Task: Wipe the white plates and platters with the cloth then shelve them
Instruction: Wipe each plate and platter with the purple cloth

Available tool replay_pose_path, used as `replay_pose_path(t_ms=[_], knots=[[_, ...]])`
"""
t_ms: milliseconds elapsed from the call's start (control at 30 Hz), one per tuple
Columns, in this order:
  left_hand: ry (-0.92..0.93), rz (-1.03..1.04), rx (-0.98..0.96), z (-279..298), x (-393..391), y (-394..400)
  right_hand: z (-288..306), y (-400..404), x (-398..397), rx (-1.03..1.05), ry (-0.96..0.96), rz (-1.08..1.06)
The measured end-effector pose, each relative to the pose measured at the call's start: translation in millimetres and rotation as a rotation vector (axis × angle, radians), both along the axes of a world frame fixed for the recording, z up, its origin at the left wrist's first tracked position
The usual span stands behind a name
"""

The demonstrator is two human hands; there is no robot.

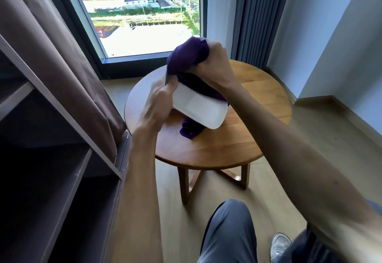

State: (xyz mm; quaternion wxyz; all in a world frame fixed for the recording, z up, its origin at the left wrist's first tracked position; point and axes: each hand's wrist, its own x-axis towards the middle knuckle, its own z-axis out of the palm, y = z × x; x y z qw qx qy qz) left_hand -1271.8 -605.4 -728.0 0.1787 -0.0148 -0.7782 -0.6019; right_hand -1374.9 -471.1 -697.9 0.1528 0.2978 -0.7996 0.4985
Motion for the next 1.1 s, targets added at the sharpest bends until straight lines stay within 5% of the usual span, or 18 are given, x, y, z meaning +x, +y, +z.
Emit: replay_pose_path(t_ms=[200,400,667,833,967,1033,1100], knots=[[0.04,0.146,0.262,-6,12,12,3,-20,20,0.011,0.0,0.058],[0.267,0.035,0.74,-10,12,34,10,-14,26,0.356,0.1,0.096],[0.232,0.139,0.966,-23,9,48,2,7,19,0.658,-0.023,0.143],[0.062,0.42,0.926,-21,7,30,-24,36,12,0.445,-0.127,-0.03],[0.141,0.585,0.75,-9,7,28,-55,60,-6,0.297,-0.325,-0.26],[0.156,0.629,0.781,-6,8,30,-66,63,-12,0.335,-0.473,-0.397],[0.157,0.667,0.863,-2,8,29,-70,59,-11,0.234,-0.411,-0.456]])
